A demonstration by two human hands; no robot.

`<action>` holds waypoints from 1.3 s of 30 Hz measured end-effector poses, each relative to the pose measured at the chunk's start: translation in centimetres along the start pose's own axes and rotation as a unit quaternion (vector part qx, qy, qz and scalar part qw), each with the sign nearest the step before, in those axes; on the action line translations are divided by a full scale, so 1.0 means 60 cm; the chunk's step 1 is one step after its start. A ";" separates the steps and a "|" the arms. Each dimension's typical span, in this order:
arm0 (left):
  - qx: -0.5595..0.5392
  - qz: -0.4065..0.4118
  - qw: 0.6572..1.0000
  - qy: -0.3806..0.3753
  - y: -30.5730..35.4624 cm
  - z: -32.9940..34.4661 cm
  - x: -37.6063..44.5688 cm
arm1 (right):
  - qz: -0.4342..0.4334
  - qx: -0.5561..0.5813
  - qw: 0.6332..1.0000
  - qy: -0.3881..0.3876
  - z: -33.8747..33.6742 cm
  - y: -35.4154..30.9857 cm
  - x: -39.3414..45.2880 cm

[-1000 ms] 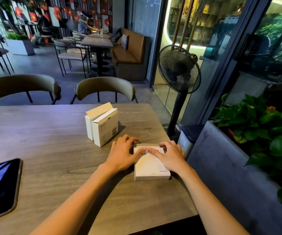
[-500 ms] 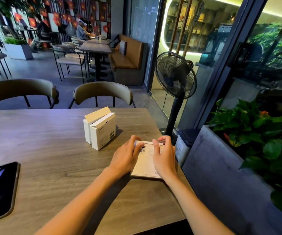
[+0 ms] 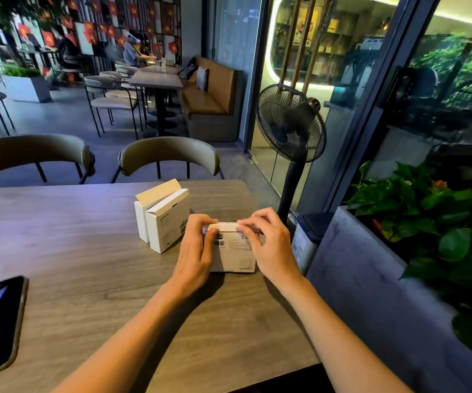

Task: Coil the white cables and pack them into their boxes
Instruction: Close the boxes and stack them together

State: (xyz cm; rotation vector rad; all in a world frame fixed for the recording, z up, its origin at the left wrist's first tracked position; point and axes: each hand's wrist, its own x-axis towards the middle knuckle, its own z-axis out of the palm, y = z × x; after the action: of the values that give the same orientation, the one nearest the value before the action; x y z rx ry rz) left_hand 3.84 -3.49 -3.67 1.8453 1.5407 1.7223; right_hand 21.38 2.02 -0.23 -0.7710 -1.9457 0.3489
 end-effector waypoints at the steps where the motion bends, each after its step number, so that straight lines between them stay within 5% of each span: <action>1: -0.004 0.001 1.000 0.005 0.006 0.000 -0.001 | -0.016 -0.010 1.000 0.010 0.001 0.000 -0.002; 14: -0.004 -0.023 1.000 0.016 0.007 -0.011 0.006 | -0.056 -0.067 0.995 -0.046 0.000 0.018 0.003; 22: 0.097 0.031 0.995 0.025 -0.019 -0.020 0.001 | -0.073 -0.060 0.994 -0.049 -0.001 0.020 -0.017; 26: 0.196 0.060 0.972 0.113 -0.008 -0.026 0.017 | -0.051 -0.052 0.995 -0.071 0.012 0.016 -0.016; 30: 0.235 -0.041 0.938 0.252 0.013 -0.049 0.045 | -0.024 -0.083 0.992 -0.094 0.013 0.015 -0.013; 34: 0.306 -0.106 0.925 0.196 -0.018 -0.079 0.050 | 0.008 -0.148 0.988 -0.045 0.004 0.016 -0.013; 39: 0.284 -0.003 0.950 0.130 -0.037 -0.084 0.036 | 0.106 -0.146 0.983 0.031 0.002 0.022 -0.021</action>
State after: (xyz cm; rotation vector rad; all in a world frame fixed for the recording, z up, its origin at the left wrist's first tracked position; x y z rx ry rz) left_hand -1.92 -3.34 -2.35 1.8847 2.3471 1.6903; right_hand 22.15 2.20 -1.87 -1.1712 -1.8829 0.1649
